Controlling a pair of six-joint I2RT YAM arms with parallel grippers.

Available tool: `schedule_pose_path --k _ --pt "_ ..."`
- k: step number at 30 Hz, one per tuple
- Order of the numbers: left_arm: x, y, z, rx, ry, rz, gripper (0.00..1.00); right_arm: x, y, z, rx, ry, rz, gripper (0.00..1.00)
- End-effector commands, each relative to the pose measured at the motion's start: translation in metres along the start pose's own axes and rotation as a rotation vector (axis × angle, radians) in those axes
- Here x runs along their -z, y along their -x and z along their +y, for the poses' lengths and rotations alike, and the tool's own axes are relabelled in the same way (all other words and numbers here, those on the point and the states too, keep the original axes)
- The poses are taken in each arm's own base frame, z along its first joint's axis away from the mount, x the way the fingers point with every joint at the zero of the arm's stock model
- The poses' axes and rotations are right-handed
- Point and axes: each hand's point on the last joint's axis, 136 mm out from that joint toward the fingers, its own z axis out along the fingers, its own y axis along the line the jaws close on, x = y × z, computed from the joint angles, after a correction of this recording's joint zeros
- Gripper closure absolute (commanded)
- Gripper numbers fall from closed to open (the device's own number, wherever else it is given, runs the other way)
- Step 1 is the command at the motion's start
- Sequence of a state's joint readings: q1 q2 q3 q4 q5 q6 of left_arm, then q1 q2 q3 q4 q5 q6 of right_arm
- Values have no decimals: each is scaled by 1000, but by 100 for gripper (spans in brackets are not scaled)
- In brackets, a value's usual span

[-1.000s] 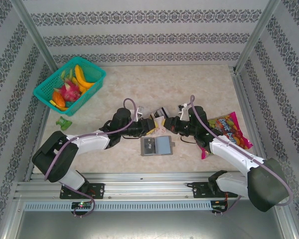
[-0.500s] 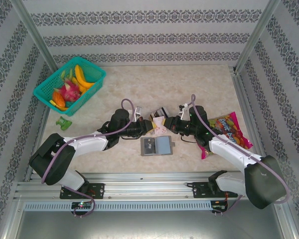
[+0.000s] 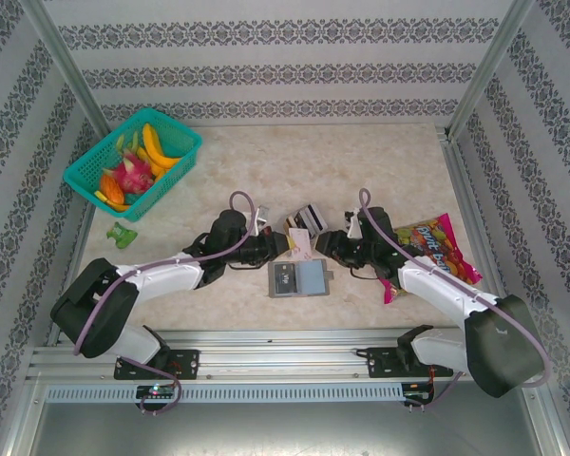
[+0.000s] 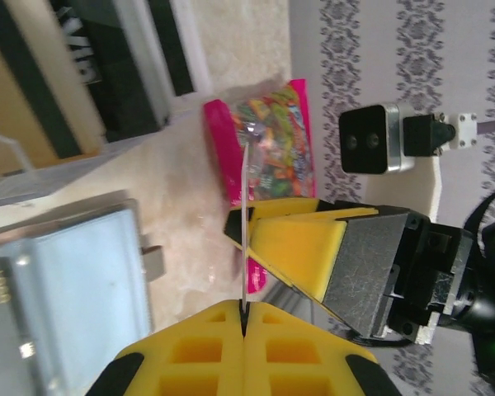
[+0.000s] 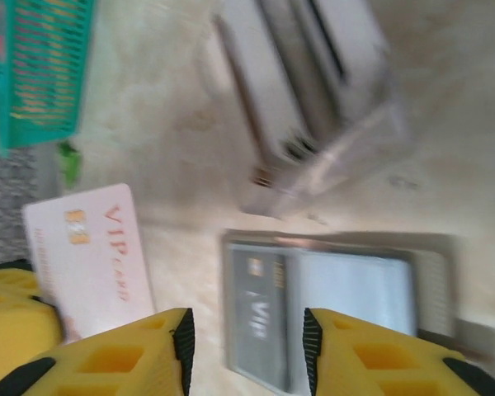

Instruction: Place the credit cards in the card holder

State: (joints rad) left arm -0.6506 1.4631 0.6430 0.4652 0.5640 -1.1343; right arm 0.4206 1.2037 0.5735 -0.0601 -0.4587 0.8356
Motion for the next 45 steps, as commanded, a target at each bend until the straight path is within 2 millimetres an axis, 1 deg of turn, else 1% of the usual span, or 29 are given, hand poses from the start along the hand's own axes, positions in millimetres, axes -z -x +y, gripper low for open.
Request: schedule_pose_path --k 1,6,8,10,15,21,25,29,32,35,40,43,45 --pt "-6 -21 29 -27 94 23 100 -1 -11 -31 46 -139 56 63" --pt "-18 -38 46 -58 168 33 100 -13 -22 -43 72 -179 109 70" --pt "-17 -39 54 -68 204 11 100 -17 -25 -47 79 -201 129 70" --pt "-14 -40 58 -84 228 -8 100 -21 -29 -50 95 -223 148 70" --pt "-9 -46 69 -87 261 4 100 -27 -32 -58 113 -276 161 69" --pt "-6 -50 79 -91 296 16 100 -31 -33 -62 122 -298 174 67" --pt "-7 -51 79 -96 295 23 100 -34 -36 -68 120 -316 190 69" --pt "6 -49 77 -109 312 -7 100 -36 -39 -71 121 -336 207 70" --pt "11 -48 78 -127 339 -14 100 -37 -41 -69 143 -342 211 62" --pt "10 -50 81 -125 351 3 100 -36 -42 -69 193 -392 209 59" --pt "8 -53 96 -101 393 13 100 -32 -43 -83 299 -577 210 56" --pt "9 -55 103 -87 417 13 100 -33 -44 -81 379 -655 211 54" --pt "12 -55 110 -76 449 8 100 -33 -45 -85 432 -733 216 52"
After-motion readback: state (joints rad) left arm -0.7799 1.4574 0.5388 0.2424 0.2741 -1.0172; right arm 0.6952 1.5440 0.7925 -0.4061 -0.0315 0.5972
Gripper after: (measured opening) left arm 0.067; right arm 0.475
